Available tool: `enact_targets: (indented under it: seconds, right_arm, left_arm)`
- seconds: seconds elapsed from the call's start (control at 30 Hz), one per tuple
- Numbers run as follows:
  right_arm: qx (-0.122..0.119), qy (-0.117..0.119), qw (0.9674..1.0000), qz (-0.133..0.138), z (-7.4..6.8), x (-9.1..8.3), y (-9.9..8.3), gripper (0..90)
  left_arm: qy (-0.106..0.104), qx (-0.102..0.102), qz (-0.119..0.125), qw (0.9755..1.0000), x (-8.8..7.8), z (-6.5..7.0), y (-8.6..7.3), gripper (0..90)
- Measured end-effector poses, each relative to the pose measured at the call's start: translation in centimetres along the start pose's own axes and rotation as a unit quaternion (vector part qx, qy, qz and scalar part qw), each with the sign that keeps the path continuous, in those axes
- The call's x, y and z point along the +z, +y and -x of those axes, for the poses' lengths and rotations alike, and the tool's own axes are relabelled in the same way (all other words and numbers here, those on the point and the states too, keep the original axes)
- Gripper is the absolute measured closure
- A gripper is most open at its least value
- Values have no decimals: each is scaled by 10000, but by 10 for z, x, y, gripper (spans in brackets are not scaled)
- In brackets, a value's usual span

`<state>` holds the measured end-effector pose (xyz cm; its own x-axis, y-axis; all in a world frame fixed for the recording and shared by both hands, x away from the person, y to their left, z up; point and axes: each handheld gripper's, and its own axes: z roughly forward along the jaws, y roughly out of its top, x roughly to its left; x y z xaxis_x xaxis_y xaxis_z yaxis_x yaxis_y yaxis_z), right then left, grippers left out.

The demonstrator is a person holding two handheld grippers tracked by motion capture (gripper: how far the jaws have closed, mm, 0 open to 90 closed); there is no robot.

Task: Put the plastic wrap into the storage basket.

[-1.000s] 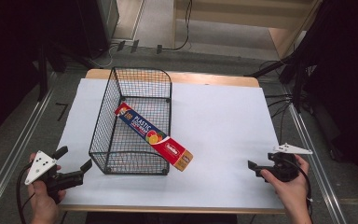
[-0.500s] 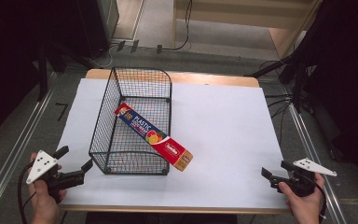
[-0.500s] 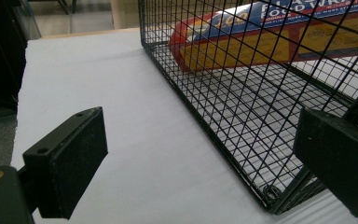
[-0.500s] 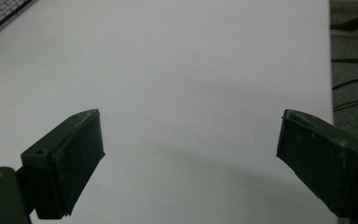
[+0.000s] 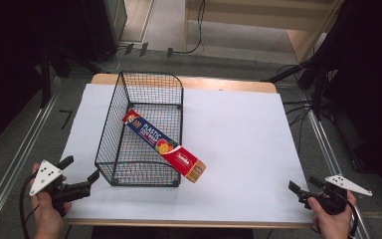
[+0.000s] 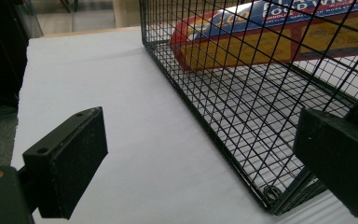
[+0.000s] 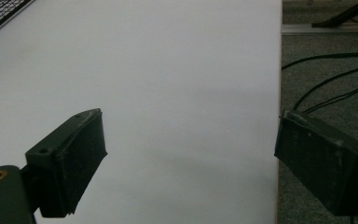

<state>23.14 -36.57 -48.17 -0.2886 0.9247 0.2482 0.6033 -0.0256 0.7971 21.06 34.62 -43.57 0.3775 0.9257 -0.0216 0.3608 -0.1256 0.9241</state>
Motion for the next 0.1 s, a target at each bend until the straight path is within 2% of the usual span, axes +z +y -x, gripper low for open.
enact_targets:
  seconds: [0.1]
  right_arm:
    - [-26, -1, 10000, -21, -2, 1, 0, 94]
  left_arm:
    - [10, -17, 10, 10000, 0, 0, 0, 35]
